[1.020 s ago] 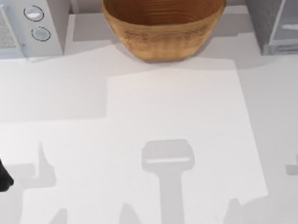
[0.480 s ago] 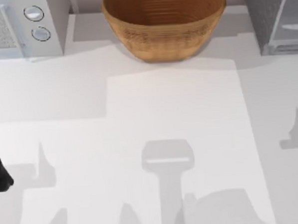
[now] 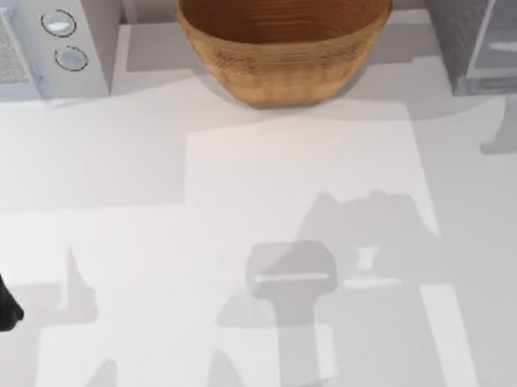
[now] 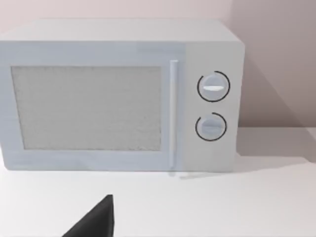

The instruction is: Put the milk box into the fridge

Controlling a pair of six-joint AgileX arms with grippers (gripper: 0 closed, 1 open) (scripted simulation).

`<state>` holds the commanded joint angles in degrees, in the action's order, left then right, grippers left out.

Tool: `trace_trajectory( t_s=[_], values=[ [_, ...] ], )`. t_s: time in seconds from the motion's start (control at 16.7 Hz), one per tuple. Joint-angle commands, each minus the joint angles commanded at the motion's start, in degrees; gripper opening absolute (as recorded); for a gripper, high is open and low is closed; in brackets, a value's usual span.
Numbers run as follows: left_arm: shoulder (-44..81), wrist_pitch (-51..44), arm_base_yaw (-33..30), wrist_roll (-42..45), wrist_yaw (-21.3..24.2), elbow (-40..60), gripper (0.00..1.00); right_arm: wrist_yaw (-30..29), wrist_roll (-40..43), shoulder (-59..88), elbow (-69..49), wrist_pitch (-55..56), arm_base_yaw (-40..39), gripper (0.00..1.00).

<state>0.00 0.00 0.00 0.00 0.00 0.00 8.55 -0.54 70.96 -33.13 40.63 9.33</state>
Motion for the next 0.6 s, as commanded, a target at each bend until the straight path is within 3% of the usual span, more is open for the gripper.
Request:
trace_trajectory(
  t_s=[0.36, 0.6],
  values=[
    [0.0, 0.0, 0.0, 0.0, 0.0, 0.0, 1.00, 3.8, -0.2, 35.2, -14.5, 17.8, 4.4, 0.00],
    [0.0, 0.0, 0.0, 0.0, 0.0, 0.0, 1.00, 5.5, -0.3, 49.3, -20.7, 25.5, 6.1, 0.00]
  ],
)
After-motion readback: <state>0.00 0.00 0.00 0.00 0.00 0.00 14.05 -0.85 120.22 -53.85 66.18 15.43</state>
